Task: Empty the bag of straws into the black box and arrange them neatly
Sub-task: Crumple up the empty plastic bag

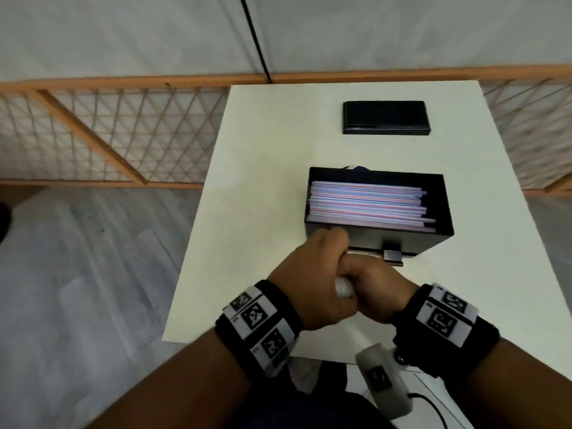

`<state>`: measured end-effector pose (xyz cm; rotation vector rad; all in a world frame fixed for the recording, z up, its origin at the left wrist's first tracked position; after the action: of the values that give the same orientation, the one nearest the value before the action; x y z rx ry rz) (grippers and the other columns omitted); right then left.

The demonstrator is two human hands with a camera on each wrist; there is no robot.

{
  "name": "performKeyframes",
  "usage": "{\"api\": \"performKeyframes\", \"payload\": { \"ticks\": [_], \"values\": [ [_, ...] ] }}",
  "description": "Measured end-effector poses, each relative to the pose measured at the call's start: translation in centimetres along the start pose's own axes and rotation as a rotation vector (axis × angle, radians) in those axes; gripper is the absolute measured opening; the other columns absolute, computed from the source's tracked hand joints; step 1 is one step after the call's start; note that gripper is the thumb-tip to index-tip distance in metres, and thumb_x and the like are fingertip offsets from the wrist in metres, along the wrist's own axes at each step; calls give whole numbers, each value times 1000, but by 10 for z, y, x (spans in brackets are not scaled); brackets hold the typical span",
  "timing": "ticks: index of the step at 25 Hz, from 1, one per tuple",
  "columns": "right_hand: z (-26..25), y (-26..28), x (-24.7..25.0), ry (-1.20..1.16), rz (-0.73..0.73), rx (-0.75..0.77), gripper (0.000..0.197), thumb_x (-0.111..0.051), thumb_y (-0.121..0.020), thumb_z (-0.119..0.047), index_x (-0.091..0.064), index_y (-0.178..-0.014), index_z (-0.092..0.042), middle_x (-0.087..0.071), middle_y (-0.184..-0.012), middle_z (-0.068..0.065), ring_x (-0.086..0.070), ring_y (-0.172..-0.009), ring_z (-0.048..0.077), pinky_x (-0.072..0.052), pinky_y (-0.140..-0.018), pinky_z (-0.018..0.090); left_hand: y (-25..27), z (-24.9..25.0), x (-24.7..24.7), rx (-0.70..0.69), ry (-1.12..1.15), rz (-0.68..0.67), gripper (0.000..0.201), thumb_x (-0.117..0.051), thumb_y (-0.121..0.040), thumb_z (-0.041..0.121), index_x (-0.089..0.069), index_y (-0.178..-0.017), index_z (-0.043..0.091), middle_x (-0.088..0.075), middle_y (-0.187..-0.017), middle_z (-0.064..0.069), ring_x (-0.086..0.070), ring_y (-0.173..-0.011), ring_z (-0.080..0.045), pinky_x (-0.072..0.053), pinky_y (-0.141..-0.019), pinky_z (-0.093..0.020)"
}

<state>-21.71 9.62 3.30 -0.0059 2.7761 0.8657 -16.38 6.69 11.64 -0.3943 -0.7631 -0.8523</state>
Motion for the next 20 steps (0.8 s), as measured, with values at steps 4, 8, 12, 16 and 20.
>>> {"api": "performKeyframes", "payload": {
  "ticks": [4,8,12,16,20],
  "values": [
    [37,-4,12,9,-60,-187,34,-42,-92,-17,-66,-111,-5,-68,-101,23,-64,-80,40,-46,-72,41,20,0,14,-156,-240,29,34,-47,-74,36,-66,-69,8,-63,-67,-4,-56,-53,-22,-28,-54,-15],
    [56,-14,15,334,20,-260,28,-43,-95,-11,-68,-106,-9,-73,-97,14,-67,-75,32,-46,-65,33,34,-39,28,-158,-234,-41,29,-52,-74,21,-71,-59,5,-67,-66,-1,-57,-62,-25,-35,-57,-21],
    [82,-32,-13,688,12,-338,17,-56,-90,-8,-69,-99,-16,-73,-95,7,-69,-68,16,-46,-60,24,69,-116,44,135,18,-166,21,-69,-88,21,-74,-81,2,-69,-97,-6,-65,-90,-16,-45,-75,-21],
    [127,-41,-51,893,-37,-461,9,-61,-89,-12,-69,-91,-10,-72,-89,6,-68,-64,13,-51,-60,22,126,-207,88,373,239,-159,12,-74,-87,31,-70,-83,20,-70,-75,7,-65,-63,-4,-48,-62,-17],
    [185,-42,-90,919,-114,-625,20,-55,-88,-13,-60,-69,-11,-63,-73,4,-59,-61,14,-51,-66,29,193,-318,125,607,297,-71,41,-61,-95,37,-58,-60,15,-60,-61,1,-55,-58,-15,-48,-63,-29]
  ]
}}
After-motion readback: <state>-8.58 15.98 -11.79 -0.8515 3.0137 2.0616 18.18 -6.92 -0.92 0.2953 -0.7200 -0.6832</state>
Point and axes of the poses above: each hand's wrist, its own y-axis away from the middle knuckle, its own x-axis out of the back of the hand, z = x × y, the point moved 9 cm from there along -y, towards the middle knuckle
